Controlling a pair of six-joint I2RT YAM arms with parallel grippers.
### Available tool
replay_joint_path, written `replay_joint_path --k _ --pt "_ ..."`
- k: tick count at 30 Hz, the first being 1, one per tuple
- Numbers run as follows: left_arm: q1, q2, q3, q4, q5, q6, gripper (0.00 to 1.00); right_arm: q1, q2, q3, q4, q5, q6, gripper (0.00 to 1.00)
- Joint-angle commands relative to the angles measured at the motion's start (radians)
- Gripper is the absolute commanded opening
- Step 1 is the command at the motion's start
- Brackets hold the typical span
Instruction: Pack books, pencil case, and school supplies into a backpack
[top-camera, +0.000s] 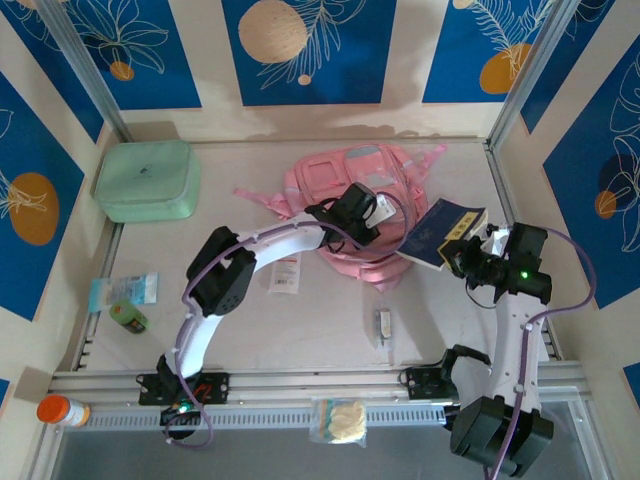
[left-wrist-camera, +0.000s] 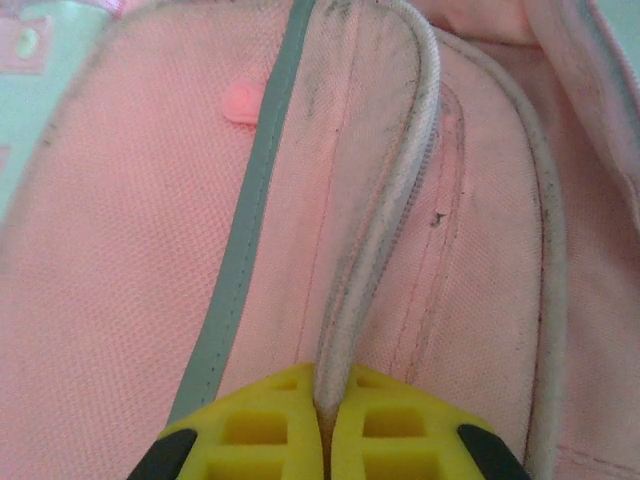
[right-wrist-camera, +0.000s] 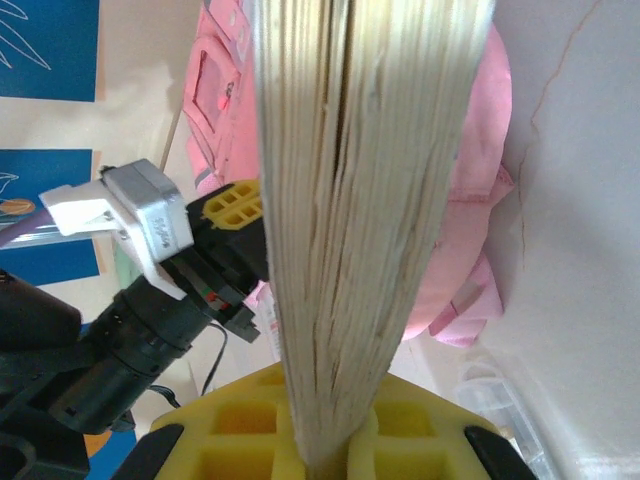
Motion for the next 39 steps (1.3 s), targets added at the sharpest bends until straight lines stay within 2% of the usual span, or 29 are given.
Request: replay_joint_path --k 1,10,15,17,20,25,29,34,36,39 --pt "0.023 -0.124 0.013 0.040 -0.048 -0.010 0.00 -0.006 -0.038 0.032 -0.084 0.009 -0.019 0.00" --pt "0.072 -0.208 0.059 0.048 0.049 -0.069 0.00 0.020 -0.133 -0.021 -0.137 0.024 -0.025 0.00" --pt "0.085 -0.240 0.087 0.045 0.077 -0.095 0.00 0.120 -0.077 -0.109 0.060 -0.121 0.068 0.00" --pt "0.097 -0.249 0.090 0.041 0.134 -0.126 0.00 0.198 -0.025 -0.125 0.169 -0.161 0.101 0.00" --pt "0.109 -0.259 0.082 0.069 0.187 -0.161 0.00 0.324 0.057 -0.144 0.367 -0.157 0.150 0.00" --pt "0.118 -0.264 0.104 0.068 0.191 -0.179 0.00 0.414 0.296 -0.099 0.662 -0.201 0.194 0.00" --pt "0.130 -0.256 0.111 0.094 0.241 -0.243 0.00 0.421 0.490 -0.053 0.796 -0.209 0.198 0.00" --pt "0.135 -0.256 0.118 0.105 0.240 -0.279 0.00 0.418 0.744 0.056 0.919 -0.226 0.211 0.00" --pt "0.137 -0.249 0.124 0.108 0.264 -0.289 0.00 0.423 0.836 0.124 0.890 -0.212 0.178 0.01" --pt "0.140 -0.239 0.127 0.101 0.254 -0.299 0.00 0.411 0.914 0.194 0.828 -0.147 0.130 0.19"
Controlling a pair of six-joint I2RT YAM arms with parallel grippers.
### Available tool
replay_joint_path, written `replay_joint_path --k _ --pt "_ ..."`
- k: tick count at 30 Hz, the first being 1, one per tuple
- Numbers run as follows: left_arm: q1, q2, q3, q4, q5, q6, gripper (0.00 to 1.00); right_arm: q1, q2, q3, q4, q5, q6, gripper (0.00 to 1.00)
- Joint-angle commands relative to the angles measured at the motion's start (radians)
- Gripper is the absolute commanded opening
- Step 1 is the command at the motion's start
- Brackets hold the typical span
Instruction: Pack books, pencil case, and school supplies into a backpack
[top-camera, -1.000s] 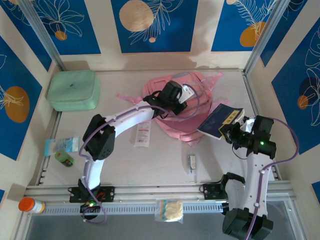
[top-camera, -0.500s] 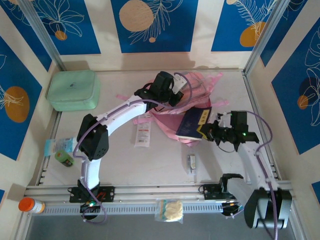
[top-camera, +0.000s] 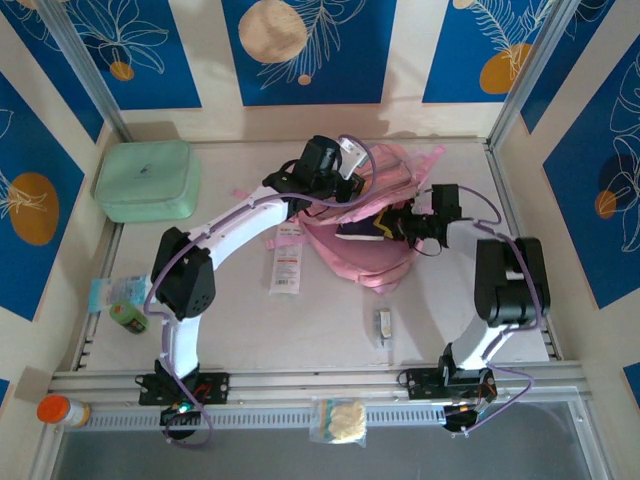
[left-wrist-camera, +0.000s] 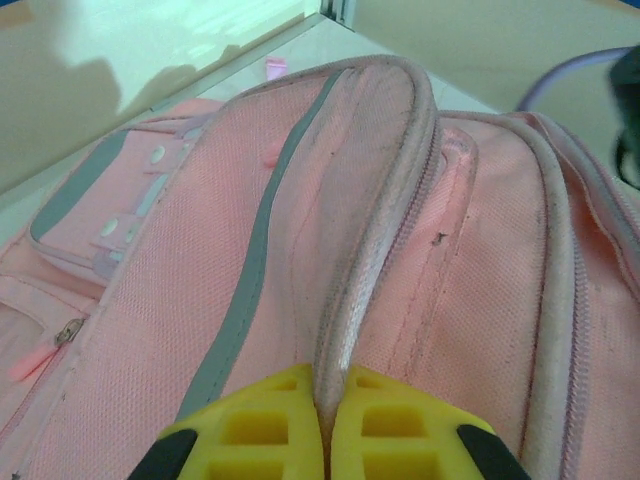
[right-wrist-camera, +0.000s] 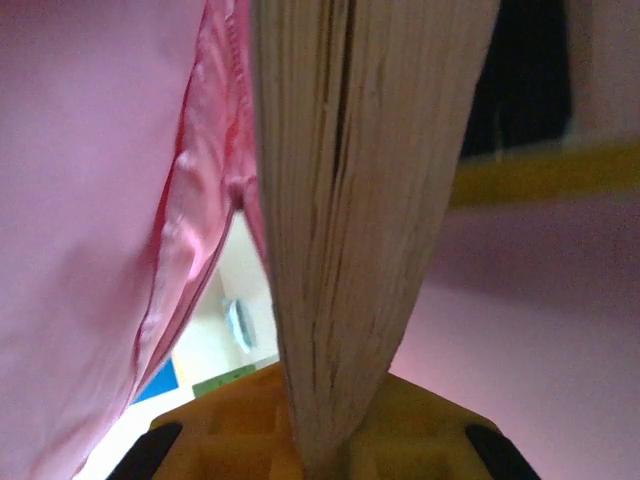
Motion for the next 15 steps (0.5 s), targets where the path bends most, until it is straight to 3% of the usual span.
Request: replay_joint_path --k 1,5,10,12,15 --pt "0.007 -0.057 0.069 0.095 0.060 -0.053 0.00 -0.020 0.052 0.062 0.018 0.010 -0.039 0.27" --pt "0.010 -0.064 0.056 0.108 0.078 -0.054 0.00 -0.061 0.035 0.040 -0.033 0.032 -0.046 0.35" --pt "0.019 -0.063 0.056 0.109 0.104 -0.072 0.00 -0.077 -0.200 -0.182 0.034 0.137 0.029 0.39" --pt "0.019 -0.064 0.056 0.106 0.107 -0.072 0.00 -0.035 -0.275 -0.212 -0.043 0.222 0.026 0.38" --pt "0.018 -0.066 0.054 0.105 0.114 -0.075 0.00 0.094 -0.339 -0.235 -0.123 0.364 0.042 0.25"
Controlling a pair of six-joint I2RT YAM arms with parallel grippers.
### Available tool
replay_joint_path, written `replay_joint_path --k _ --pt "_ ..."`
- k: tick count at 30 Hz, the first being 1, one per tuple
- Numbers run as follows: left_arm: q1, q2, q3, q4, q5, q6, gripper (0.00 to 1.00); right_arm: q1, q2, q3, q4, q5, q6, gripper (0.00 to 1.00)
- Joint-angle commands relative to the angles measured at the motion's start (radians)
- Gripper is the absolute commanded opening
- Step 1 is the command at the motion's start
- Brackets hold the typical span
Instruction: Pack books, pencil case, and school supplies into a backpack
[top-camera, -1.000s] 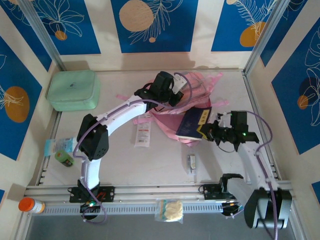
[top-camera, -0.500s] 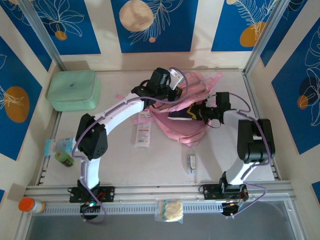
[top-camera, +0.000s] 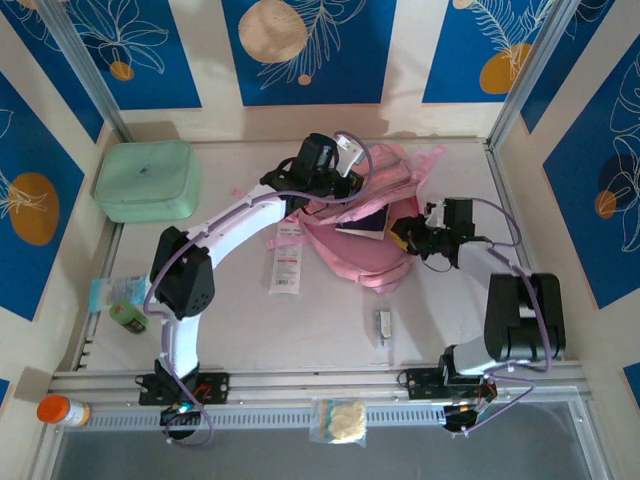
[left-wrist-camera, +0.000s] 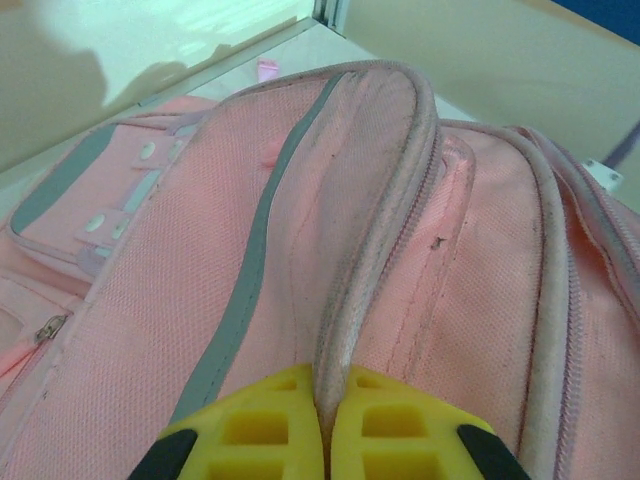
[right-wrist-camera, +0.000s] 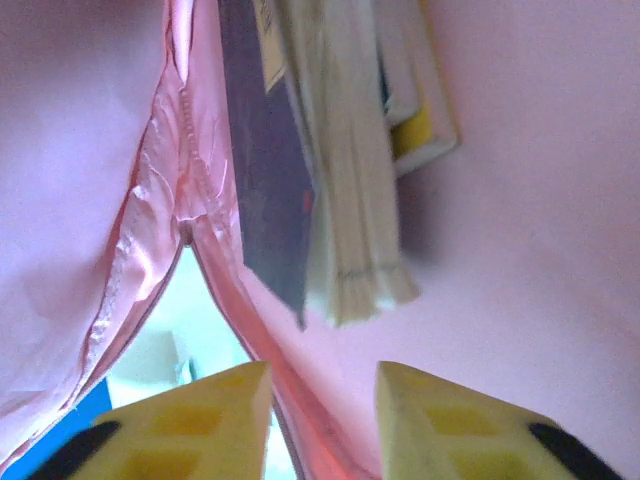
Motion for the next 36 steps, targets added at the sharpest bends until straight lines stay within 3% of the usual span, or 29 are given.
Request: replay_joint_path --k 1,6,16,21,25,29,33,36 --pt "0.002 -0.064 0.050 0.105 0.068 -0.033 0.00 0.124 -0.055 -0.038 -0.078 0.186 0.043 0.20" --pt "0.002 -0.056 0.053 0.107 0.074 -0.042 0.00 0.237 -0.006 -0.054 0.034 0.307 0.096 0.07" --pt "0.003 -0.073 0.038 0.096 0.085 -0.055 0.00 0.187 0.179 0.164 0.069 0.492 0.032 0.00" --pt "0.003 -0.079 0.027 0.107 0.086 -0.065 0.00 0.168 0.210 0.210 0.025 0.437 0.005 0.00" --pt "0.002 -0.073 0.025 0.106 0.090 -0.069 0.00 0.174 0.111 0.142 -0.003 0.398 -0.011 0.00" --pt "0.002 -0.071 0.010 0.099 0.100 -0.091 0.00 0.211 -0.076 0.079 -0.135 0.446 -0.033 0.00" --pt "0.003 -0.066 0.005 0.051 0.191 -0.087 0.13 0.232 -0.310 0.024 -0.309 0.504 -0.028 0.00" --pt "0.002 -0.094 -0.028 0.040 0.260 -0.118 0.33 0.232 -0.434 0.017 -0.427 0.495 -0.034 0.02"
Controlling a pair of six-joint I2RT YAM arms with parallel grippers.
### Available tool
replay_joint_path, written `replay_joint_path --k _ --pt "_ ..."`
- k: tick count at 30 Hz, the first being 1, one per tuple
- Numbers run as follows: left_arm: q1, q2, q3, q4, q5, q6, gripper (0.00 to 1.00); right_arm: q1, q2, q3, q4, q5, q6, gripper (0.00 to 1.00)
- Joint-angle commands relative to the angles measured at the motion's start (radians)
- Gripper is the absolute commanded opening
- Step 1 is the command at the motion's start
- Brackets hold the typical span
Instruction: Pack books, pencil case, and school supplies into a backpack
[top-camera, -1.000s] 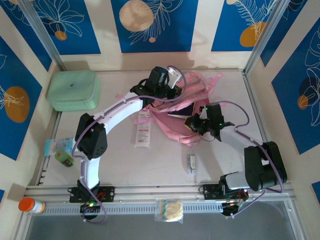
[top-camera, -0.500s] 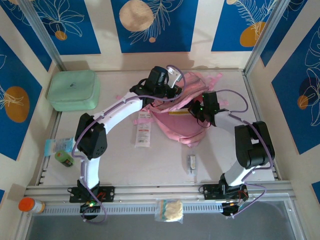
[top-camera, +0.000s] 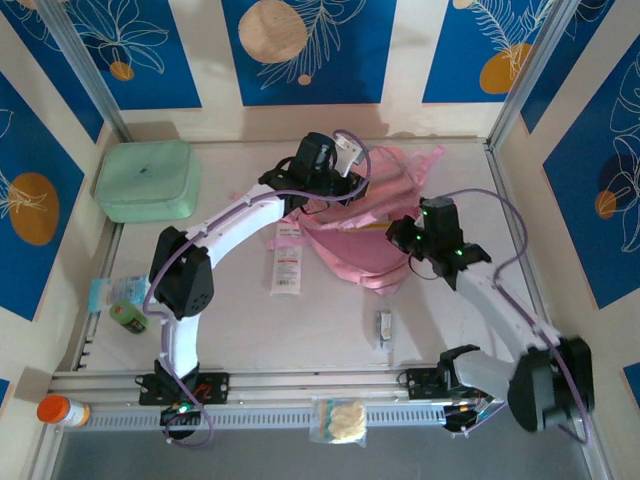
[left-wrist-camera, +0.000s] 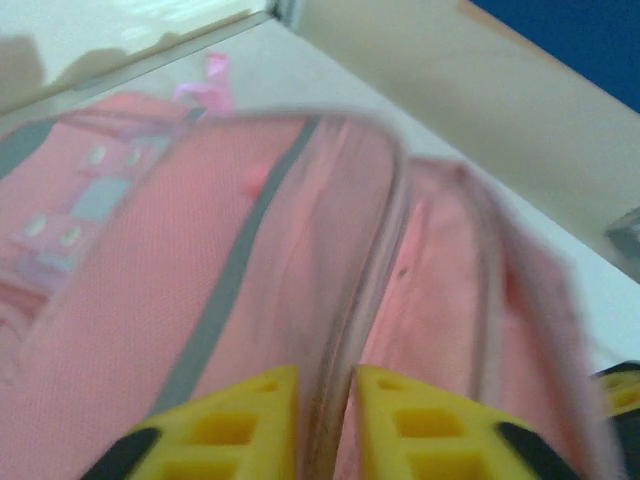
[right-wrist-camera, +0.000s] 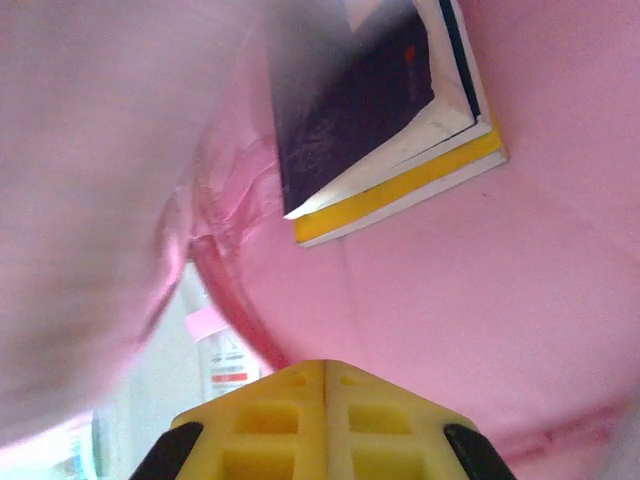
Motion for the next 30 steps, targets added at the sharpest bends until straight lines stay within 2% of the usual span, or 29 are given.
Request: replay_joint_path --k 1,4,7,10,13,18,24,30 --pt "-0.004 -0.106 -0.051 0.059 0.146 -0.064 0.38 0.001 -0.098 -0.022 -0.207 0.017 -0.034 0.02" --pt "-0.002 -0.191 -0.165 0.154 0.165 -0.129 0.48 0.012 -0.149 -0.003 -0.283 0.002 -0.081 0.02" --pt "0.015 -0.294 -0.292 0.184 0.078 -0.186 0.53 0.032 -0.138 0.022 -0.333 -0.042 -0.097 0.03" --pt "0.077 -0.363 -0.424 0.208 0.016 -0.311 0.55 0.080 -0.079 0.027 -0.323 -0.113 -0.062 0.03" --pt "0.158 -0.384 -0.550 0.245 -0.005 -0.454 0.56 0.184 -0.024 0.015 -0.255 -0.106 -0.003 0.04" --pt "0.279 -0.339 -0.700 0.354 -0.001 -0.648 0.58 0.320 0.123 0.050 -0.198 -0.037 0.045 0.04" --pt "0.325 -0.202 -0.668 0.394 0.022 -0.697 0.61 0.376 0.245 0.062 -0.137 -0.034 0.072 0.05" --pt "0.337 -0.093 -0.628 0.422 -0.027 -0.731 0.61 0.406 0.300 0.076 -0.131 -0.015 0.081 0.05"
